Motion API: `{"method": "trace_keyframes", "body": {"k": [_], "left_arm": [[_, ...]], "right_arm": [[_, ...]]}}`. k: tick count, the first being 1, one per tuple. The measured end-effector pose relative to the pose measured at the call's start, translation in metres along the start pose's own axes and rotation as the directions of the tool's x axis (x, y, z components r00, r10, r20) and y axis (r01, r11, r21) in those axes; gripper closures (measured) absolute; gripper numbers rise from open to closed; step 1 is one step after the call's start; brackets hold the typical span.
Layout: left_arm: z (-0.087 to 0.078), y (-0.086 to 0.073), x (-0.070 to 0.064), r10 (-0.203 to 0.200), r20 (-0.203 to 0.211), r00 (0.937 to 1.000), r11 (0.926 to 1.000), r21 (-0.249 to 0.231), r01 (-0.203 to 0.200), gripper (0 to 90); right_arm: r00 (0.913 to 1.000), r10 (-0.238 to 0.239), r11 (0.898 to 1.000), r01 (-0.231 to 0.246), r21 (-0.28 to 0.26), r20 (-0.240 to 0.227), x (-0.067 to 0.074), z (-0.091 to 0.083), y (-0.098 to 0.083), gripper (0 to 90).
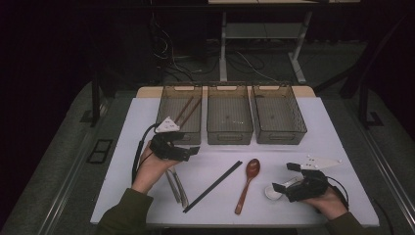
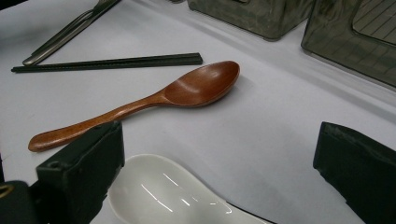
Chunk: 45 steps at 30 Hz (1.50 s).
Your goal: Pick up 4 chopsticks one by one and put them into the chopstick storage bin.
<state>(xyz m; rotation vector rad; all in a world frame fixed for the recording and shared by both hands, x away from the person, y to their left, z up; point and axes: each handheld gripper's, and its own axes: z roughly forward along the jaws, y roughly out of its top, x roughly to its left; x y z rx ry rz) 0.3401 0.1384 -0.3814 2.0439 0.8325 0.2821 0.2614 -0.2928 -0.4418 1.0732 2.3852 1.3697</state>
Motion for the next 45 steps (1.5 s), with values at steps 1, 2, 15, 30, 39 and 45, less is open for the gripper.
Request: {"method": "trace_keyframes", "body": {"k": [1,2,15,30,39,45], "left_arm": [[0.0,-0.002,-0.002,0.002,0.001,1.0,1.0,-0.001,-0.002,17.9],[0.0,-0.004,-0.004,0.002,0.004,1.0,1.0,-0.002,-0.002,18.0],[-0.005,-0.024,-0.023,0.009,0.031,0.9995,0.9996,-0.026,-0.008,17.5],[0.008,-0.044,-0.036,0.016,0.07,0.9974,0.9999,0.0,-0.016,27.1],[0.016,-0.043,-0.047,0.027,0.103,0.9943,0.9994,0.019,-0.029,47.1],[0.025,-0.043,-0.054,0.037,0.13,0.9908,0.9975,0.054,-0.044,59.3]], "right_arm": [[1.0,0.0,1.0,0.0,-0.001,0.0,0.0,0.0,0.0,1.8],[1.0,0.0,1.0,0.0,-0.002,0.0,0.0,0.0,0.0,1.8],[1.0,0.007,1.0,-0.007,-0.004,0.007,0.0,-0.002,0.0,1.8],[0.9998,0.006,1.0,-0.006,0.001,0.018,-0.001,-0.003,-0.001,1.8],[0.9998,0.005,1.0,-0.005,0.0,0.019,0.0,-0.003,-0.001,1.8],[0.9998,0.006,1.0,-0.006,-0.002,0.02,0.0,-0.004,-0.001,1.8]]}}
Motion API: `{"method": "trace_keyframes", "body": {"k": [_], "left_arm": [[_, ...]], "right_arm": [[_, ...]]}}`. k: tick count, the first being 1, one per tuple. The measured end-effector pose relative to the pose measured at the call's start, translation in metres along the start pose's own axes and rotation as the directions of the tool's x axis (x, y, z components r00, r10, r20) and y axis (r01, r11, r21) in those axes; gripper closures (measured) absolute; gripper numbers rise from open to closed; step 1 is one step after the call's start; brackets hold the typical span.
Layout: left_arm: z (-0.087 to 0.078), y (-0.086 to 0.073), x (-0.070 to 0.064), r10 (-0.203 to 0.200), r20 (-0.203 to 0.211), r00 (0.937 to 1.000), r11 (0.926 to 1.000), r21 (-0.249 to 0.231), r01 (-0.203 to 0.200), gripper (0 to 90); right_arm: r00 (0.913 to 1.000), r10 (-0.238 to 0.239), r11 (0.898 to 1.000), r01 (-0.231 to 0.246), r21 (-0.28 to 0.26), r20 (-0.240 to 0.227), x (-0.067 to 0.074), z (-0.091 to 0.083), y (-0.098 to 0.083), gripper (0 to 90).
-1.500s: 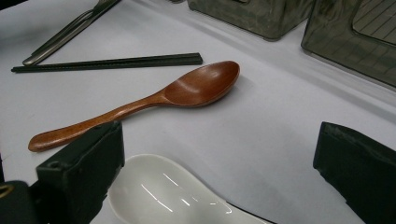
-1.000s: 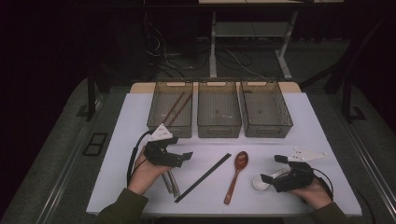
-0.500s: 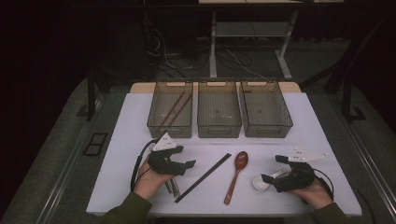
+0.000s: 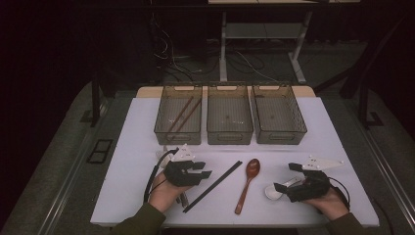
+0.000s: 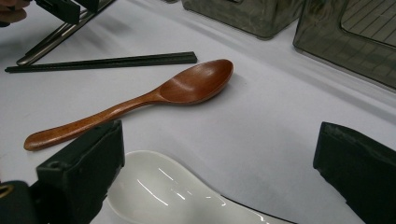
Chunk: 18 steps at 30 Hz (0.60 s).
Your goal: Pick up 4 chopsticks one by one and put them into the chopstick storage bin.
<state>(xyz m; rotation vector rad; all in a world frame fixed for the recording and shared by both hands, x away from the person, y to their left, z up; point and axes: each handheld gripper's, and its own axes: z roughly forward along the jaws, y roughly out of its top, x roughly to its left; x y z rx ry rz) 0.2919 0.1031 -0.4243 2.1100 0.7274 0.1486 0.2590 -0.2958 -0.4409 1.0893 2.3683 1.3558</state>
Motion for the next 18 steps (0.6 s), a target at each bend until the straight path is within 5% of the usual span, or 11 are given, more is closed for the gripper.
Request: {"method": "trace_keyframes", "body": {"k": [11,18], "left_arm": [[0.01,-0.002,-0.004,-0.029,0.051,0.9983,0.9991,0.033,0.027,74.0],[0.018,-0.004,-0.006,-0.023,0.063,0.9977,0.998,0.06,0.019,75.9]], "right_arm": [[1.0,-0.003,1.0,0.003,-0.001,0.001,0.0,0.0,0.0,1.8],[1.0,-0.003,1.0,0.003,-0.002,0.003,0.0,0.0,0.0,1.8]]}}
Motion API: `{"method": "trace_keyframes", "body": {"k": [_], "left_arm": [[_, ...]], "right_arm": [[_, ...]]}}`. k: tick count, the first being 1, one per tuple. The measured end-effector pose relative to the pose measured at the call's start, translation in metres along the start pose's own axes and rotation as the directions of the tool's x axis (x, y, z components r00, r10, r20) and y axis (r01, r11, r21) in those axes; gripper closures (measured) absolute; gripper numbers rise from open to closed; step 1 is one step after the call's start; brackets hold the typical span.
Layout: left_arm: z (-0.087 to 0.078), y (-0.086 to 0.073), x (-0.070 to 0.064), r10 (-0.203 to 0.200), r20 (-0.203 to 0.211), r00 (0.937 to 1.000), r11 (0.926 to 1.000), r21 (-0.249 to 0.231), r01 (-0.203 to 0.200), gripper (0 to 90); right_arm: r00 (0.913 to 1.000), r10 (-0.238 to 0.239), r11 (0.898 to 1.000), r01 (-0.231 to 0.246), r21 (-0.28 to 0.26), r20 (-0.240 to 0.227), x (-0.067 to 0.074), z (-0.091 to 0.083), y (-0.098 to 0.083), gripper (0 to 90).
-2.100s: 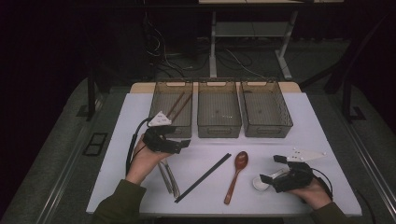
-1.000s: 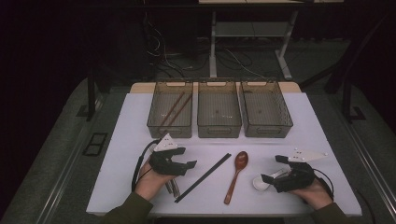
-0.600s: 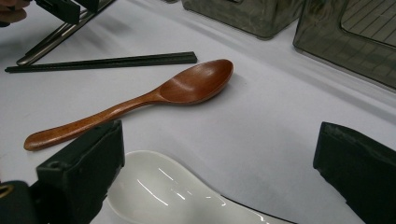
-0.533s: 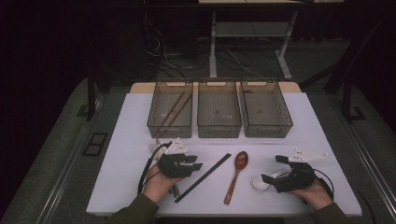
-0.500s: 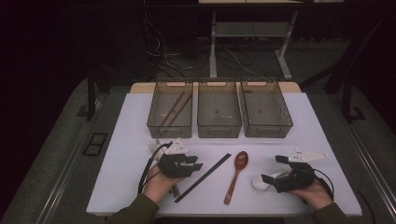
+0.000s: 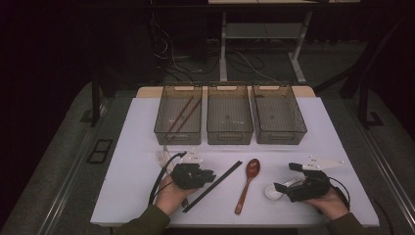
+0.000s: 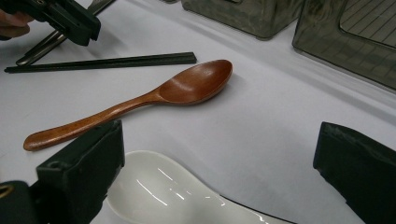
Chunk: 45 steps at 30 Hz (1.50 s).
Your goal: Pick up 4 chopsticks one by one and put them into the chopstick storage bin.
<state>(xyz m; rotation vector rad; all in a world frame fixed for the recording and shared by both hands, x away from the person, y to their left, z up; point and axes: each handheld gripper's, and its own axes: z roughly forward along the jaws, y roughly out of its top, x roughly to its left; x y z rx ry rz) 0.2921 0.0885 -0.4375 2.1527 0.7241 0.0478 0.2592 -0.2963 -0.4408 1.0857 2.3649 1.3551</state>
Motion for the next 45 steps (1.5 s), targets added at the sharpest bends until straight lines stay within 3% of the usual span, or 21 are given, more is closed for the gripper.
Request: {"method": "trace_keyframes", "body": {"k": [12,29,45], "left_arm": [[0.011,-0.002,-0.003,0.004,0.006,1.0,0.9992,0.04,-0.004,78.9],[0.015,-0.002,-0.004,0.009,0.008,0.9999,0.9983,0.058,-0.009,80.3],[0.018,-0.003,-0.009,0.032,-0.019,0.9993,0.9971,0.07,-0.03,80.2]], "right_arm": [[1.0,-0.001,1.0,0.001,0.002,0.0,0.0,0.0,0.0,1.8],[1.0,-0.001,1.0,0.001,0.002,0.0,0.0,0.0,0.0,1.8],[1.0,0.0,1.0,0.0,0.002,0.0,0.0,0.0,0.0,1.8]]}}
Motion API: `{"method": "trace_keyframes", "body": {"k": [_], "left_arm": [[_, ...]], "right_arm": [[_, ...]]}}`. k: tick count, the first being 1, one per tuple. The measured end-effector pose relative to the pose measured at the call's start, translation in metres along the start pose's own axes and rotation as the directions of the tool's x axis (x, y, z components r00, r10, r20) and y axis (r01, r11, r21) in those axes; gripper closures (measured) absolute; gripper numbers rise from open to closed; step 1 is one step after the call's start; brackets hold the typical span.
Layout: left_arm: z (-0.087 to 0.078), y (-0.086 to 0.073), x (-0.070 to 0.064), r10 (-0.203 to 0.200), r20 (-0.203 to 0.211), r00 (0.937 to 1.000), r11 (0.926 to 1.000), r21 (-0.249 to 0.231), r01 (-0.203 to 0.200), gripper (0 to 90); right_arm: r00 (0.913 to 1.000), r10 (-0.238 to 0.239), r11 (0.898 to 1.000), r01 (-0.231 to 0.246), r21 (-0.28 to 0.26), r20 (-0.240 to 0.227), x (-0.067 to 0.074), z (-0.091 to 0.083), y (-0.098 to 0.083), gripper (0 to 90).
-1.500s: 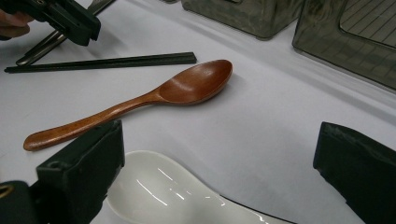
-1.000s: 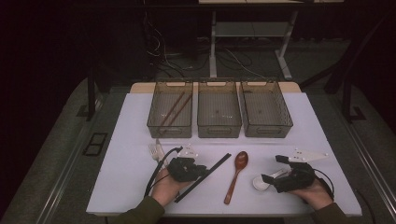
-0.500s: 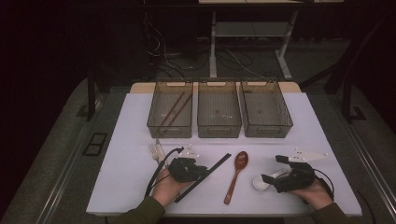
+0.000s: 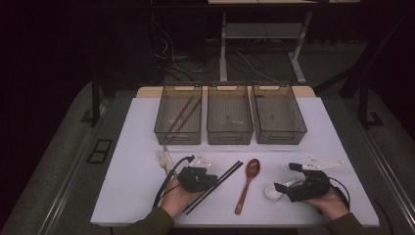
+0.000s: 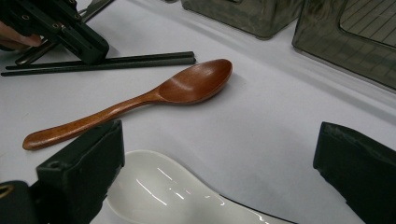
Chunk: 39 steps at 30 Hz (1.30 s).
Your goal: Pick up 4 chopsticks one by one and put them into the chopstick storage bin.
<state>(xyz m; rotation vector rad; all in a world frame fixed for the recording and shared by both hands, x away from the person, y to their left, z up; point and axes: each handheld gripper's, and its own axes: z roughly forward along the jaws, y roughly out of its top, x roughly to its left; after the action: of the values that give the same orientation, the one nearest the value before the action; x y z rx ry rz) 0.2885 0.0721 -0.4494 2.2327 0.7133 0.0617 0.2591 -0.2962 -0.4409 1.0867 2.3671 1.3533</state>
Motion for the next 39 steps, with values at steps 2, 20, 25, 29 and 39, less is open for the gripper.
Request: {"method": "trace_keyframes", "body": {"k": [2,20,25,29,39], "left_arm": [[0.0003,0.0,-0.002,0.009,-0.015,0.9999,1.0,0.001,-0.009,80.3],[0.0012,-0.0003,-0.0094,0.007,-0.08,0.9968,1.0,0.0,-0.007,83.5],[0.0012,-0.0012,-0.0097,-0.027,-0.082,0.9962,0.9996,-0.014,0.026,84.6],[0.001,-0.0013,-0.0093,-0.038,-0.082,0.9959,0.9991,-0.019,0.037,85.0],[-0.0042,0.0017,-0.0075,-0.079,-0.052,0.9955,0.9955,-0.057,0.076,85.2]], "right_arm": [[1.0,0.002,1.0,-0.002,0.002,0.0,0.0002,0.0001,0.0,1.8],[1.0,0.002,1.0,-0.002,0.003,0.001,0.0001,0.0004,0.0,1.8],[1.0,0.003,1.0,-0.003,0.0,0.002,-0.0001,0.0,0.0,1.8],[1.0,0.0,1.0,0.0,-0.002,0.001,-0.0006,-0.0002,0.0,1.8],[1.0,0.0,1.0,0.0,-0.005,0.0,-0.0011,-0.001,0.0,1.8]]}}
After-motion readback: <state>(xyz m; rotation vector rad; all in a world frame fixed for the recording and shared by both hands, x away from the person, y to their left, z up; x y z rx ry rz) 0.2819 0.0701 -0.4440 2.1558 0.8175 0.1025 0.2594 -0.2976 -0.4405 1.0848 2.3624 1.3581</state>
